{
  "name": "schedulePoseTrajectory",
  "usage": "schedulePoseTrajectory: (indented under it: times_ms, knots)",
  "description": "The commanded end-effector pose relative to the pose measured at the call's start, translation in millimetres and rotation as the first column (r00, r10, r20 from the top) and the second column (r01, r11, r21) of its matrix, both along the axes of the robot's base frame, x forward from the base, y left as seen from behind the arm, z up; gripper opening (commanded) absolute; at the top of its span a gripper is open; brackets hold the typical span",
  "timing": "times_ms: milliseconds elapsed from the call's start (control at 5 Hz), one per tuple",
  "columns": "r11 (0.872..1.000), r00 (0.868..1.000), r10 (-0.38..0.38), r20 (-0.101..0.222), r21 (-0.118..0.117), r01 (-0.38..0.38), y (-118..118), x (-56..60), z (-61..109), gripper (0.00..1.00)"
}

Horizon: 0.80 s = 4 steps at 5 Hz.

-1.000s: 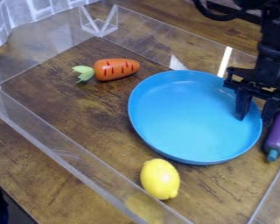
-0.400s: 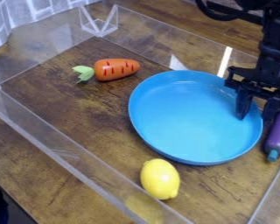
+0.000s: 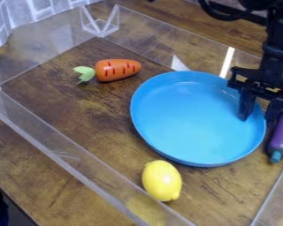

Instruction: Remove the purple eggplant from the blue tray and put it on the table

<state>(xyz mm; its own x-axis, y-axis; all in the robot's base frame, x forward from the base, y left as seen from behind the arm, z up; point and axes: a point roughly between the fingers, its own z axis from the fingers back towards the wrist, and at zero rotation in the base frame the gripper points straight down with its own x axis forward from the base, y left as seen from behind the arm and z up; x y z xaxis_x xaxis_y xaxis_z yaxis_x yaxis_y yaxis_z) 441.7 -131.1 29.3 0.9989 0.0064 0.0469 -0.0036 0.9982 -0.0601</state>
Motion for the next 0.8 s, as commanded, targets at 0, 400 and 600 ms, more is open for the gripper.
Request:
schedulePoseTrajectory:
  times_ms: [0,400,600]
  knots:
    - [0.998,0.997,-0.064,0.052,-0.007,0.065,-16.0,3.4,12.0,0.00]
    - [0.997,0.996,-0.072,0.052,-0.004,0.072,-17.8,3.5,12.7,0.00]
    - [0.997,0.996,-0.076,0.052,-0.002,0.076,-18.8,4.1,13.0,0.00]
